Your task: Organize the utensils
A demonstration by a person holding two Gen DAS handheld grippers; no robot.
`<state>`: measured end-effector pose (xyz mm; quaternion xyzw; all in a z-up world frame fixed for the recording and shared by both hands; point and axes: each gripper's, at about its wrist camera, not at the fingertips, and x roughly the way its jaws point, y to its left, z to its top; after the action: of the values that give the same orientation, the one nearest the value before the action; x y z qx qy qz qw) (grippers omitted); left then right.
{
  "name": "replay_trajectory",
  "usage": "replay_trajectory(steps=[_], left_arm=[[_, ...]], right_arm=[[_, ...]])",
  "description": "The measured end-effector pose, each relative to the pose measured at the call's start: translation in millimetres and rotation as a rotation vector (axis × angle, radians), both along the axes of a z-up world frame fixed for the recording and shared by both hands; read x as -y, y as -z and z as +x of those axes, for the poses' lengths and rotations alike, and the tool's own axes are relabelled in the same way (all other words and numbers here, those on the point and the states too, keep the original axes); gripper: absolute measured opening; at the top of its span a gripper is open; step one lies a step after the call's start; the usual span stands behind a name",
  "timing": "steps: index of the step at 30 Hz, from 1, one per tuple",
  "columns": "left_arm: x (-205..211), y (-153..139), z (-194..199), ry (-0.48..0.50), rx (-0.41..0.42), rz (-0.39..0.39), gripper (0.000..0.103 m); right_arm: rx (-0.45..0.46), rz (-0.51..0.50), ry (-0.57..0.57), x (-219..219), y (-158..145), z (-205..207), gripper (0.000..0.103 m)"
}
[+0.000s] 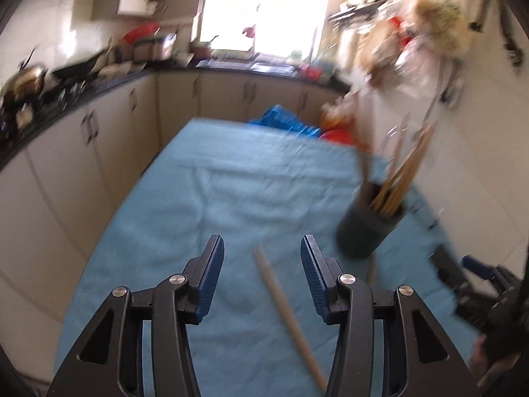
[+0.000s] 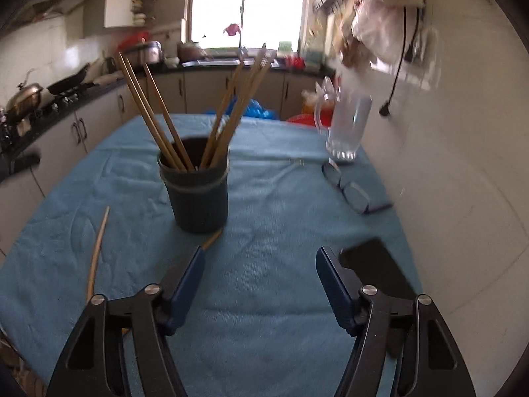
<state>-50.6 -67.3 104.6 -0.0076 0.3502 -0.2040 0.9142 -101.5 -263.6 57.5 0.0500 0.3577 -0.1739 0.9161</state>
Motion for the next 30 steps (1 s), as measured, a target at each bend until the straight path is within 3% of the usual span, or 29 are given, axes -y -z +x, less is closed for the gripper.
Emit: replay_trajectory(steps=[2, 3, 7, 12, 16, 25, 27, 30], left_arm=[[-11, 22, 1, -0.027, -0.043, 0.019, 0.05], [-14, 30, 0, -0.035, -0.05, 0.032, 0.05], [-17, 62, -3, -0.054, -0.051, 0.121, 0.056], [-23, 90, 2, -0.049, -0.111, 0.123, 0.056], [-28, 94, 2, -0.045, -0.125, 0.095, 0.056], [-32, 95, 4, -0.059, -0.152, 0.071, 0.056], [-31, 95, 4, -0.06, -0.154, 0.074, 0.056], [-30, 95, 4, -0.06, -0.157, 0.077, 0.056]], right_arm=[[-0.05, 0.07, -0.008, -1, 8, 7, 0.059], [-0.078, 0.107, -0.003, -2, 10, 13, 0.044], [-0.168, 0.213, 0.018, -3, 24, 33, 0.026], [-0.207, 0.401, 0.079, -1, 41, 50, 0.025], [-0.224, 0.474, 0.098, -4, 48, 65, 0.024], [-0.3, 0.434, 0.136, -23, 66, 97, 0.019], [-0.312, 0.402, 0.133, -26, 67, 96, 0.011], [-0.312, 0.405, 0.121, -25, 68, 89, 0.008]])
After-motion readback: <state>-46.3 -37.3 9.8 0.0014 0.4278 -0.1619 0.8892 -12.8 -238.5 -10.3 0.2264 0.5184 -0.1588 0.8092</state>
